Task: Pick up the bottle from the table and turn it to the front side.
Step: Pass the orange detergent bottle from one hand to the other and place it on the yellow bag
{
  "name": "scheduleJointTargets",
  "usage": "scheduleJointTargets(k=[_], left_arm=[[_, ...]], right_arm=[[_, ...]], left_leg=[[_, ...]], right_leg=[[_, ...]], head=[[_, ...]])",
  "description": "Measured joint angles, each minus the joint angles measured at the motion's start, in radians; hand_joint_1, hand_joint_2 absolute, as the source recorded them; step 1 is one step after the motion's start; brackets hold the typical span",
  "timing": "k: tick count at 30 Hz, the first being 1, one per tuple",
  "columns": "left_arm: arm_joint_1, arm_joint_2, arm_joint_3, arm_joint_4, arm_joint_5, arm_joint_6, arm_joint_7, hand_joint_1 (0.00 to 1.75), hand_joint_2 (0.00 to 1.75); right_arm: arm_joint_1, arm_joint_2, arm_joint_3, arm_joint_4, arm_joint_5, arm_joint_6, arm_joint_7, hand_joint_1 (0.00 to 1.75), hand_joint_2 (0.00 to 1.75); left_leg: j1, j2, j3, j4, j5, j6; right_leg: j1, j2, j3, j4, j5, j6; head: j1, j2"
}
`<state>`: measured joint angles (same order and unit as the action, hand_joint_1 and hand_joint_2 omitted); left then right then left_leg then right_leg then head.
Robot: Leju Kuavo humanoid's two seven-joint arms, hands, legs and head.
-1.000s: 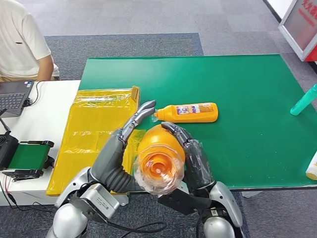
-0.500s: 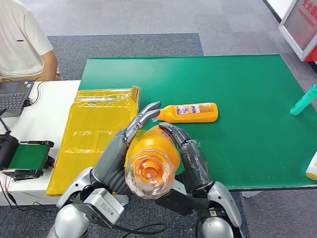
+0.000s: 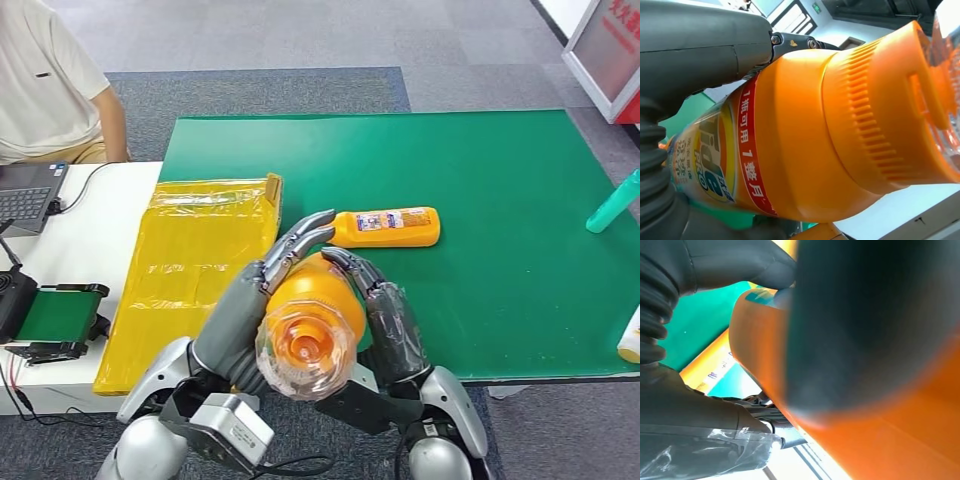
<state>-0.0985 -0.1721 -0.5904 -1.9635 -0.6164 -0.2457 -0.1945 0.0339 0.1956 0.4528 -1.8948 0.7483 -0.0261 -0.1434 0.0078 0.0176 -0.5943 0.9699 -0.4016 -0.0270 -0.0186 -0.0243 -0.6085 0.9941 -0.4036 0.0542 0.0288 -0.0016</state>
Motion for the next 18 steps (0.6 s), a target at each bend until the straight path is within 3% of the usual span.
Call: scheduleJointTargets(k=[18], left_arm=[[0.002,-0.001,0.009,-0.001,0.054,0.036,0.008,1.75,1.75]], right_arm=[[0.004,-0.003,-0.002,-0.006,-0.001,-0.009,0.005,1.75,1.75]], left_leg=[[0.0,0.0,0.0,0.0,0.0,0.0]], right_leg=[[0.0,0.0,0.0,0.0,0.0,0.0]], head=[[0.0,0.0]])
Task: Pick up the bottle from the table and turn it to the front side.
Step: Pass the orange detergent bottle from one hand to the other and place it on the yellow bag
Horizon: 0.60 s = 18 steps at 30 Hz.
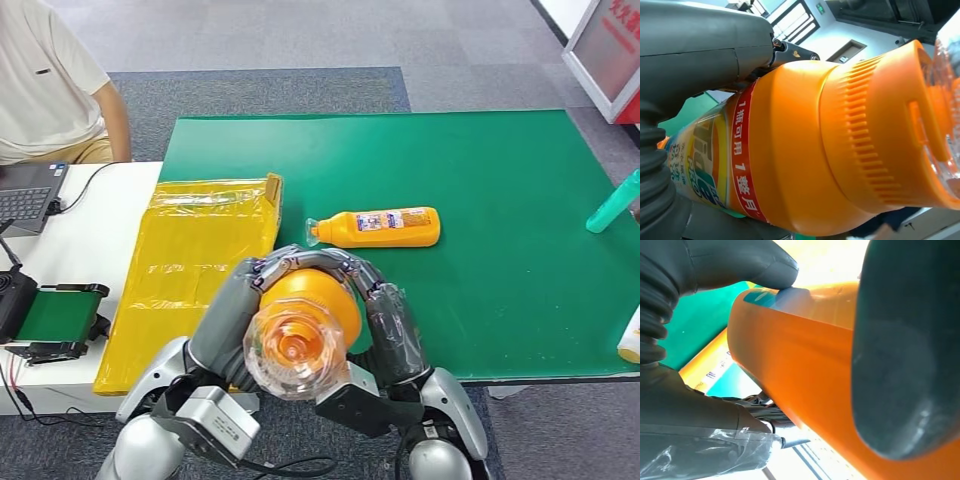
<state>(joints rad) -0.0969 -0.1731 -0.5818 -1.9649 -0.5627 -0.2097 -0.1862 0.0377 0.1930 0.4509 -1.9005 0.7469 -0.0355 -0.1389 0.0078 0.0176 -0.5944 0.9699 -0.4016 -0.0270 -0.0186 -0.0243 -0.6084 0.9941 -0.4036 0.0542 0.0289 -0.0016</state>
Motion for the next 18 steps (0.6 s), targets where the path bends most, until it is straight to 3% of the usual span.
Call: scheduleJointTargets(k=[9,13,18], left_arm=[[0.008,-0.002,0.005,-0.002,0.0,0.02,0.0,1.75,1.75],[0.021,-0.005,0.022,-0.006,-0.001,0.047,0.001,1.75,1.75],[0.04,-0.008,0.106,-0.029,-0.091,0.125,0.023,1.75,1.75]], right_arm=[[0.001,0.0,0.0,0.0,0.003,-0.002,0.0,1.75,1.75],[0.001,0.0,-0.003,-0.001,0.008,-0.009,0.004,0.0,1.75],[0.013,0.001,-0.042,-0.014,0.012,-0.025,0.017,0.0,1.75]], left_leg=[[0.0,0.0,0.0,0.0,0.0,0.0],[0.0,0.0,0.0,0.0,0.0,0.0],[0.0,0.0,0.0,0.0,0.0,0.0]], right_leg=[[0.0,0.0,0.0,0.0,0.0,0.0],[0.0,0.0,0.0,0.0,0.0,0.0],[0.0,0.0,0.0,0.0,0.0,0.0]], head=[[0.0,0.0],[0.0,0.0],[0.0,0.0]])
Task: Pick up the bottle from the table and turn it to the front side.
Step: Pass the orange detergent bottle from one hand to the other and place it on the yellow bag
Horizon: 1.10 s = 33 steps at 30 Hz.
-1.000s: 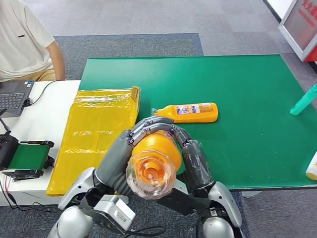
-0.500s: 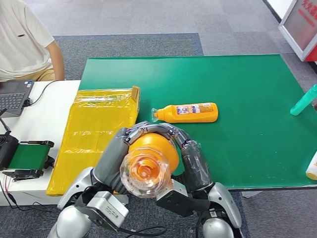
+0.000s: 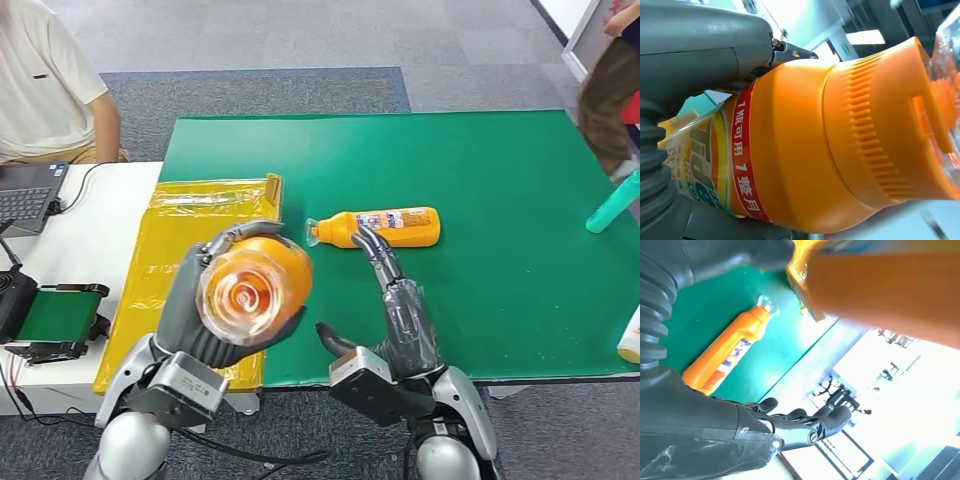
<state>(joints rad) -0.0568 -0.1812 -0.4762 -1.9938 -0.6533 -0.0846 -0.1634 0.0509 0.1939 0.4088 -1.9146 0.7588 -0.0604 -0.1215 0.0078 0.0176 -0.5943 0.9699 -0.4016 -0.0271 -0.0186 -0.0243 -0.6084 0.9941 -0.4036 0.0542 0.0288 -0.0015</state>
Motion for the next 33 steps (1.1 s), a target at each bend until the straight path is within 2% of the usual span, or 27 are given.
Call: scheduleJointTargets(k=[6,13,15,21,28,32,33], left_arm=[[0.007,-0.004,0.165,-0.03,-0.358,0.106,0.04,1.75,1.75],[-0.017,-0.003,0.311,-0.046,-0.647,0.101,0.075,1.75,1.75],[-0.022,0.019,0.332,-0.037,-0.698,0.097,0.068,1.75,1.75],[-0.065,0.13,0.381,0.079,-0.737,0.046,0.053,1.75,1.75],[-0.155,0.241,0.389,0.286,-0.721,-0.148,0.065,1.75,1.75],[-0.211,0.283,0.388,0.424,-0.697,-0.217,0.082,1.75,1.75],[-0.224,0.289,0.387,0.453,-0.696,-0.229,0.085,1.75,1.31]], right_arm=[[0.051,0.008,-0.066,-0.084,0.016,0.003,0.001,0.0,1.75],[0.098,0.015,-0.141,-0.233,-0.002,0.028,-0.042,0.0,1.75],[0.106,0.015,-0.159,-0.268,-0.014,0.046,-0.054,0.0,1.75],[0.113,0.015,-0.198,-0.317,-0.035,0.095,-0.067,0.0,1.75],[0.123,0.011,-0.218,-0.347,-0.094,0.115,-0.121,0.0,1.75],[0.129,0.004,-0.22,-0.36,-0.108,0.115,-0.136,0.0,1.75],[0.13,0.002,-0.22,-0.361,-0.111,0.116,-0.137,0.0,1.75]], left_leg=[[0.0,0.0,0.0,0.0,0.0,0.0],[0.0,0.0,0.0,0.0,0.0,0.0],[0.0,0.0,0.0,0.0,0.0,0.0],[0.0,0.0,0.0,0.0,0.001,-0.001],[0.0,0.0,0.0,0.0,0.002,-0.001],[0.0,0.0,0.0,0.0,0.002,-0.001],[0.0,0.0,0.0,0.0,0.002,-0.001]], right_leg=[[0.0,0.0,0.0,0.0,0.0,0.0],[0.0,0.0,0.0,0.0,0.0,0.0],[0.0,0.0,0.0,0.0,0.0,0.0],[0.001,0.0,-0.001,0.0,0.0,-0.001],[0.0,0.0,-0.001,0.0,0.001,-0.001],[0.0,0.0,-0.001,0.0,0.001,0.0],[0.0,0.0,-0.001,0.0,0.001,0.0]], head=[[0.0,0.0],[0.0,0.0],[0.0,0.0],[0.0,0.0],[0.0,0.0],[0.0,0.0],[0.0,0.0]])
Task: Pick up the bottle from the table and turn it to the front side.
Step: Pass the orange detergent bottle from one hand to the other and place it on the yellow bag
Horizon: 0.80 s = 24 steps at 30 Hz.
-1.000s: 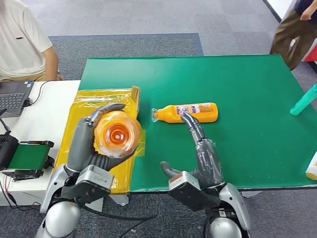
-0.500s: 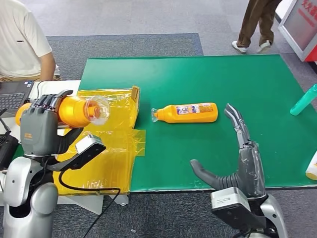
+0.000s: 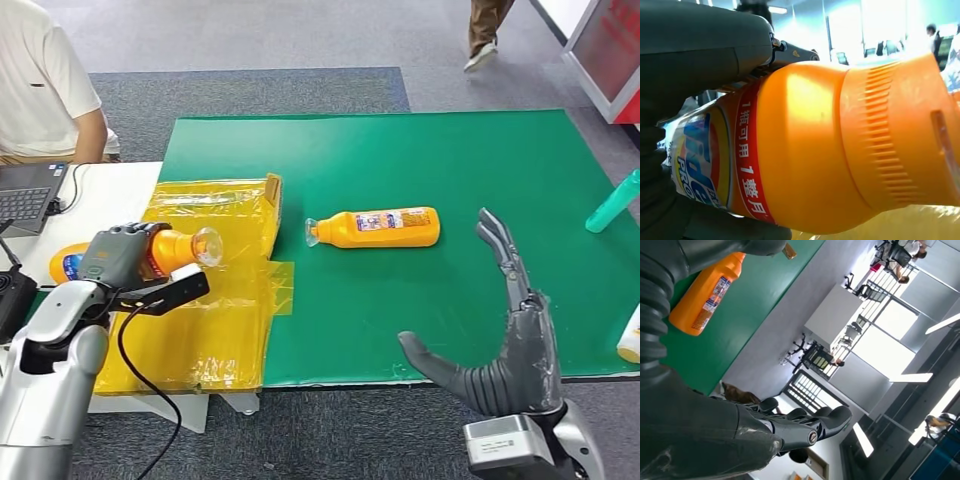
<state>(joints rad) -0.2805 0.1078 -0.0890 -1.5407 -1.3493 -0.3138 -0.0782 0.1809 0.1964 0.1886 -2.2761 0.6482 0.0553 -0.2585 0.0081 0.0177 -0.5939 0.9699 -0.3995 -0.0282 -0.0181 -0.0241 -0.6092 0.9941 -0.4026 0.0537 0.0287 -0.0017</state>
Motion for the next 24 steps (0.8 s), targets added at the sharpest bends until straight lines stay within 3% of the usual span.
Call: scheduleJointTargets(k=[3,15,24], left_arm=[[-0.033,0.011,-0.004,0.079,0.003,-0.028,0.007,1.75,0.0],[-0.095,-0.003,-0.056,0.239,-0.003,-0.045,0.027,1.75,0.0],[-0.134,-0.081,-0.131,0.297,0.01,-0.019,0.022,1.75,0.0]], right_arm=[[0.001,-0.005,0.0,-0.001,-0.006,0.004,-0.001,0.0,1.75],[0.001,-0.013,0.002,-0.001,-0.007,0.008,-0.002,0.0,1.75],[-0.003,-0.015,0.004,0.003,-0.014,0.014,-0.003,0.0,1.75]], left_leg=[[0.0,0.0,0.0,0.0,0.0,0.0],[0.0,0.0,0.0,0.0,0.0,0.0],[-0.001,0.0,0.0,0.0,0.0,0.0]], right_leg=[[0.0,0.0,0.0,0.0,0.0,0.0],[0.0,0.0,0.0,0.0,0.0,0.0],[-0.001,0.0,0.0,0.0,0.001,0.001]], head=[[0.0,0.0],[0.0,0.0],[0.0,0.0]])
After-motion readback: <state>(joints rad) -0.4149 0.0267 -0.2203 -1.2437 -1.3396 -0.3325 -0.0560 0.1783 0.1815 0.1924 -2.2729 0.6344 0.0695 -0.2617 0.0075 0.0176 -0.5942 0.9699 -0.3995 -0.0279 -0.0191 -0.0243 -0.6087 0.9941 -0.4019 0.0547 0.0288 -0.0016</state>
